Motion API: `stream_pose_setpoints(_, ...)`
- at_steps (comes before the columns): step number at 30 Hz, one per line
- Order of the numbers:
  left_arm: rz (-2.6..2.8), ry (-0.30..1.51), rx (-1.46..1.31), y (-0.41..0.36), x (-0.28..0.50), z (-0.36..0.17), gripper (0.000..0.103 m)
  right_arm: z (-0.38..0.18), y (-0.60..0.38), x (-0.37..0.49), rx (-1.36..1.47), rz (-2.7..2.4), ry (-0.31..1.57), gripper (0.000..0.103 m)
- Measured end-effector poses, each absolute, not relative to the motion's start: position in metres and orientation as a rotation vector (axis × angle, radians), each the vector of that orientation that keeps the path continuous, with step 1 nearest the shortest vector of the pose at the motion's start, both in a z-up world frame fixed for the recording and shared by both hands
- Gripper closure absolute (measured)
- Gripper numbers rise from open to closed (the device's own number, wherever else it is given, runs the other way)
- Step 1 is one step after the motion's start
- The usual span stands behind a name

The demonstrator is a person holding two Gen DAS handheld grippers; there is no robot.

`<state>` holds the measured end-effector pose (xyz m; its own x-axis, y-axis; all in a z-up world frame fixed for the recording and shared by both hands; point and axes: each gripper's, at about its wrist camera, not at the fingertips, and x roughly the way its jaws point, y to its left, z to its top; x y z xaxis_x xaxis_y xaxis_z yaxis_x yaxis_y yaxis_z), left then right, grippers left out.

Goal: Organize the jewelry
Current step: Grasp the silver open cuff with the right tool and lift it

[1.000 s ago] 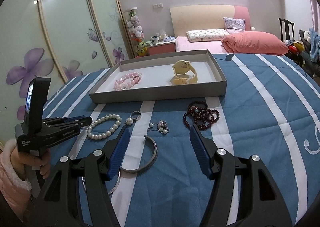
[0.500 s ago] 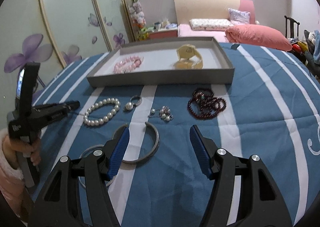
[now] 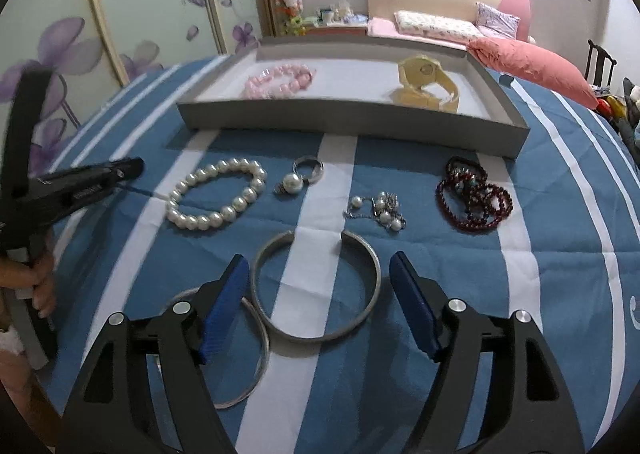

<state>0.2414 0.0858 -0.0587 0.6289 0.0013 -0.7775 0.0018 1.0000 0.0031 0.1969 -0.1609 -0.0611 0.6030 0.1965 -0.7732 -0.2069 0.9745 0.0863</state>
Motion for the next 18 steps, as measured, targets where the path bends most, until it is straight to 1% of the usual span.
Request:
stream_pose_setpoints(3, -0.003, 0.892, 0.000, 0.086, 0.243, -0.058, 0.087, -0.062, -0.164, 0.196, -0.020, 0.224, 0.895, 0.031)
stream_pose_setpoints(5, -0.003, 0.892, -0.001, 0.085, 0.243, -0.058, 0.087, -0.061, -0.167, 0.195, -0.014, 0.221, 0.893, 0.035)
stream_pose_setpoints(12, -0.002, 0.892, 0.002, 0.085, 0.244, -0.058, 0.087, -0.062, -0.186, 0.191, -0.025, 0.164, 0.897, 0.035)
stream_pose_setpoints(14, -0.001, 0.892, 0.005, 0.084, 0.244, -0.058, 0.087, -0.062, -0.189, 0.190, -0.027, 0.153, 0.897, 0.034)
stream_pose_setpoints(15, 0.001, 0.893, 0.009, 0.083, 0.244, -0.058, 0.087, -0.063, -0.190, 0.189, -0.029, 0.148, 0.900, 0.029)
stream_pose_setpoints(18, 0.003, 0.893, 0.015, 0.082, 0.244, -0.059, 0.087, -0.063, -0.192, 0.190, -0.033, 0.142, 0.903, 0.027)
